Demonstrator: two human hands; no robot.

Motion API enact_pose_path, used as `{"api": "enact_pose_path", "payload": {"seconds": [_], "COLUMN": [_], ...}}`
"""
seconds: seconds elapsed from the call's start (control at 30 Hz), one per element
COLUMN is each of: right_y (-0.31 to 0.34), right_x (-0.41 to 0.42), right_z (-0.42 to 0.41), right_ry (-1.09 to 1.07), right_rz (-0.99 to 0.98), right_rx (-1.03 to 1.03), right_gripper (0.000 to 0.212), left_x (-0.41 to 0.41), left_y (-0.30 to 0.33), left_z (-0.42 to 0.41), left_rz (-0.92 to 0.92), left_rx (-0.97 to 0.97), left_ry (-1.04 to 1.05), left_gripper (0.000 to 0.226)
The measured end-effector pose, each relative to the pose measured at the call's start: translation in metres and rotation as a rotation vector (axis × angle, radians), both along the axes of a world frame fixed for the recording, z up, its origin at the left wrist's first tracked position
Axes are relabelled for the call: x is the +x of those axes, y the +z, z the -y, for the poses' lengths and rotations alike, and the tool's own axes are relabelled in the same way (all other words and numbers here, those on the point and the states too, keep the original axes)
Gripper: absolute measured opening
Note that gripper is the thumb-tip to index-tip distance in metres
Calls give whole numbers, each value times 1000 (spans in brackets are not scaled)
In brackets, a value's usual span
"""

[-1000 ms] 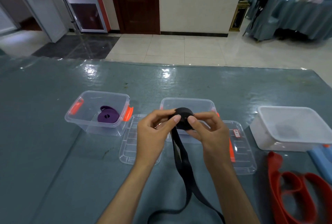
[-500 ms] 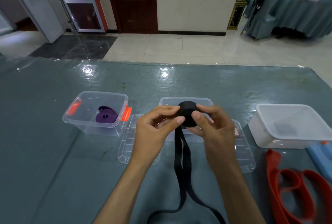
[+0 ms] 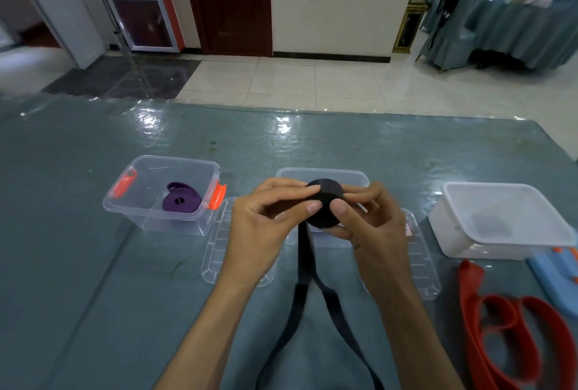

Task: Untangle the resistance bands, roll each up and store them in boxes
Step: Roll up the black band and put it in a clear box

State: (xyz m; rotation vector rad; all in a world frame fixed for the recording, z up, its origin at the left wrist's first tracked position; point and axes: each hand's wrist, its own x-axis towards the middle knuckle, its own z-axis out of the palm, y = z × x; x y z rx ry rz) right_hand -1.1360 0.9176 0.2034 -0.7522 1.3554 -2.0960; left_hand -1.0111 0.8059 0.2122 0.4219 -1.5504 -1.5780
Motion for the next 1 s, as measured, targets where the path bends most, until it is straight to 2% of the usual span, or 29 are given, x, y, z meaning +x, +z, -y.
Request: {"api": "enact_pose_path", "payload": {"seconds": [0.07, 0.13, 0.27, 0.4, 0.57, 0.7, 0.8, 0.9, 1.0], "right_y": [0, 1, -11, -12, -8, -12, -15, -13, -12], "right_x": [-3, -1, 10, 2, 0, 5, -1, -4, -3], "right_z": [2, 4, 10, 6, 6, 10, 7, 3, 2], "right_ry": [-17, -27, 5, -29, -40, 4, -41, -58, -68], "right_rz": [-18, -57, 47, -53, -106, -51, -154, -178, -86], "right_rx": [-10, -35, -52, 87, -3, 16, 79, 43, 3], "right_gripper": [30, 27, 16, 21, 21, 7, 21, 20, 20], "left_x": [-3, -5, 1, 2, 7, 11, 7, 5, 9], "left_y": [-4, -7, -8, -12, -21, -17, -15, -20, -21], "left_z": [-4, -5, 10, 11, 11, 18, 13, 10, 11], "left_rz": [-3, -6, 63, 107, 83, 51, 15, 17, 56], "left_rx": [38, 86, 42, 19, 25, -66, -46, -40, -19], "left_ry": [39, 50, -19, 16, -22, -7, 55, 25, -57], "left_gripper": [23, 22, 22, 24, 29, 31, 30, 23, 29]}}
